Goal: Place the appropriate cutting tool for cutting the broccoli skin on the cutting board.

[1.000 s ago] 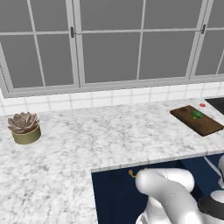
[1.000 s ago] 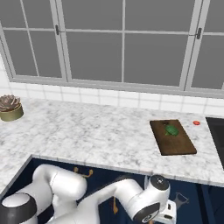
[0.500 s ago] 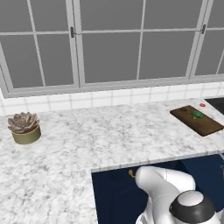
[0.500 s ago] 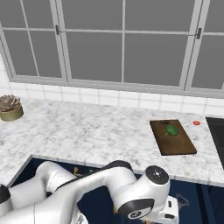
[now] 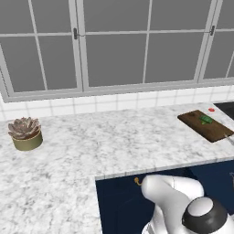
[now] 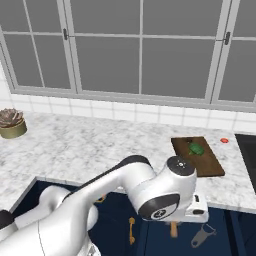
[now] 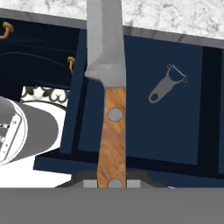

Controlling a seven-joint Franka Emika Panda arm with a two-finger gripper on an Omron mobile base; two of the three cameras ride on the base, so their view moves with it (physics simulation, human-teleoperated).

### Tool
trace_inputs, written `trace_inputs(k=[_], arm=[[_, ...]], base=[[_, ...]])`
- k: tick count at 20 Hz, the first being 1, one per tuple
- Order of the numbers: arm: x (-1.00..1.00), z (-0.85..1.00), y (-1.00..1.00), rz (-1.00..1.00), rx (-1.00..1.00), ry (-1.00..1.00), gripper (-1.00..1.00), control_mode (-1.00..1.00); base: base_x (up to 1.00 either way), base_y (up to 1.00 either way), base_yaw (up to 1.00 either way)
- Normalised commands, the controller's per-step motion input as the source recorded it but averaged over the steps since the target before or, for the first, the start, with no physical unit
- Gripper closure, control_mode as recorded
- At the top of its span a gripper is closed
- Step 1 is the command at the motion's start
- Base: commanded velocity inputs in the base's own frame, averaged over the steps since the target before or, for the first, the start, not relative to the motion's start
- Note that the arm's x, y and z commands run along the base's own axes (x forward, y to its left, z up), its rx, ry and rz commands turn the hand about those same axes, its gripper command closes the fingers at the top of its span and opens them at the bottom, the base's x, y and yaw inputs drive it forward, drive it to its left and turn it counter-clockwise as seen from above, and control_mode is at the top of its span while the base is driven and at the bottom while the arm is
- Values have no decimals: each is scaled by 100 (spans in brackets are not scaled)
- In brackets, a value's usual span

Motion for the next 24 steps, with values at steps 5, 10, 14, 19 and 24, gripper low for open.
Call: trace_inputs(k=[5,10,14,19,24], arm=[[100,43,-71,10,13,0,100,-100],[100,0,-71,9,9,0,100,-100],[100,0,-19,7,6,0,100,-100],[100,-16,0,4,3,1,100,-100],[97,-46,0,2,4,1,100,-100]], base=[[0,0,0],[0,0,0],[0,0,0],[0,0,0],[0,0,0]])
